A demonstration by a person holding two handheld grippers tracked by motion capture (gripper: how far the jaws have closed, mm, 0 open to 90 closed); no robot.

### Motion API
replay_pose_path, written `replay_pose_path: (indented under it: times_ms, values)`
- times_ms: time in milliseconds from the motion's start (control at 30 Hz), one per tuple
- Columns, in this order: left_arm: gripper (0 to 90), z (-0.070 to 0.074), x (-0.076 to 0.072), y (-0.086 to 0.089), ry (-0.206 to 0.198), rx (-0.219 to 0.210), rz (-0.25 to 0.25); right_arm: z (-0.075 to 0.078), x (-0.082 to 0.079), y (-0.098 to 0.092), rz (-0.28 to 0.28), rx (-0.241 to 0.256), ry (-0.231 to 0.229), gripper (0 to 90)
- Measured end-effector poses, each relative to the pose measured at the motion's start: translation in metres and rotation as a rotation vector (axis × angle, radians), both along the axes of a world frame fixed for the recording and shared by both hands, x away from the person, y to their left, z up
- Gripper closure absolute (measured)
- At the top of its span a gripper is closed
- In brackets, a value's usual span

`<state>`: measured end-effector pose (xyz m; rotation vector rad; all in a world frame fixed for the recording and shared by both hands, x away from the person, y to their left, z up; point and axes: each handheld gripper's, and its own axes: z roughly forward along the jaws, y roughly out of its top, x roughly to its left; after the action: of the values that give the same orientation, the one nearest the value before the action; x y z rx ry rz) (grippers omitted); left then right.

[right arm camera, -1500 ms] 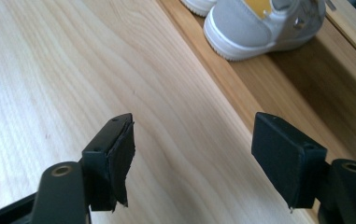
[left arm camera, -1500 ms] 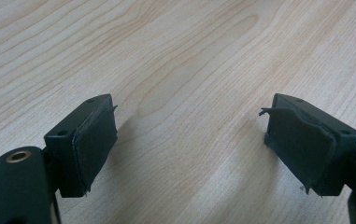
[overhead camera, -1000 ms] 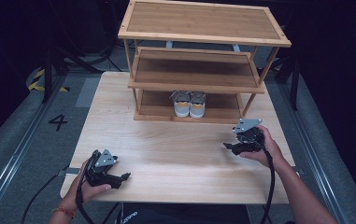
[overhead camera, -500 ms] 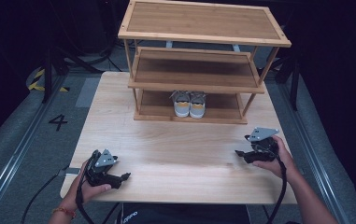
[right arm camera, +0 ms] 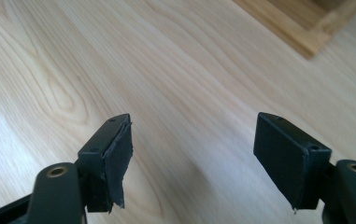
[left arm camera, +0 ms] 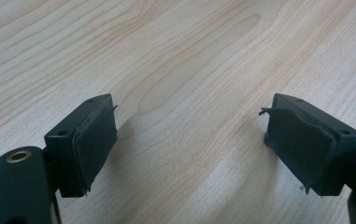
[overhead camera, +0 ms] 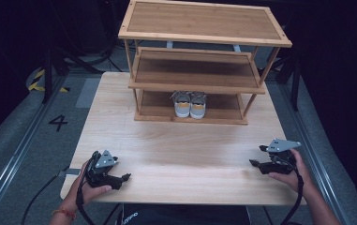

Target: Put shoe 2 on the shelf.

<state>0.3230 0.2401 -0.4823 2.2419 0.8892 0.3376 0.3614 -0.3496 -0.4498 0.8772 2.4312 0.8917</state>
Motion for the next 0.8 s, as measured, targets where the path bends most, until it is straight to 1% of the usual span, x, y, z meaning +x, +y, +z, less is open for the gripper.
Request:
replay_pose_path:
  times_ms: [33, 67, 100, 167, 200, 267, 467, 500, 600, 667, 700, 733, 767, 800]
  values:
    - [16.5, 0.0, 0.0, 0.0, 0.0, 0.0, 0.0, 0.0, 0.0, 0.0, 0.0, 0.0, 0.0, 28.7]
    - [16.5, 0.0, 0.0, 0.0, 0.0, -0.001, 0.0, -0.003, -0.004, -0.008, -0.018, 0.018, 0.004, 28.8]
    - [16.5, 0.0, 0.0, 0.0, 0.001, -0.001, 0.001, -0.003, -0.004, -0.008, -0.018, 0.018, 0.004, 28.8]
    - [16.4, 0.0, 0.0, 0.0, 0.002, -0.006, -0.003, -0.006, -0.009, -0.017, -0.039, 0.039, 0.008, 28.8]
    - [16.4, 0.0, 0.0, 0.0, 0.003, -0.007, -0.001, -0.009, -0.013, -0.024, -0.052, 0.037, 0.006, 28.6]
    - [16.3, 0.0, 0.0, 0.0, 0.004, -0.008, -0.002, -0.011, -0.015, -0.026, -0.06, 0.043, 0.007, 28.7]
    - [16.3, 0.0, 0.0, -0.001, 0.004, -0.005, 0.001, -0.022, -0.026, -0.048, -0.114, 0.107, 0.017, 28.7]
    - [16.3, 0.0, 0.0, -0.001, 0.007, 0.002, 0.002, -0.023, -0.027, -0.05, -0.126, 0.118, 0.02, 28.7]
    - [16.3, 0.0, 0.0, -0.001, 0.007, 0.003, 0.003, -0.029, -0.032, -0.057, -0.15, 0.128, 0.033, 28.6]
    - [16.3, 0.0, 0.0, -0.001, 0.006, 0.005, 0.002, -0.031, -0.034, -0.061, -0.163, 0.137, 0.026, 28.2]
    - [16.3, 0.0, 0.0, -0.001, 0.006, 0.004, 0.002, -0.033, -0.036, -0.064, -0.177, 0.15, 0.032, 27.4]
    - [16.3, 0.0, 0.0, -0.001, 0.006, 0.004, 0.002, -0.033, -0.036, -0.064, -0.177, 0.15, 0.032, 27.4]
    - [16.3, 0.001, 0.0, 0.0, 0.005, 0.006, 0.003, -0.036, -0.038, -0.067, -0.195, 0.16, 0.028, 25.8]
    - [16.3, 0.001, 0.0, 0.0, 0.005, 0.006, 0.003, -0.036, -0.038, -0.067, -0.195, 0.16, 0.028, 25.8]
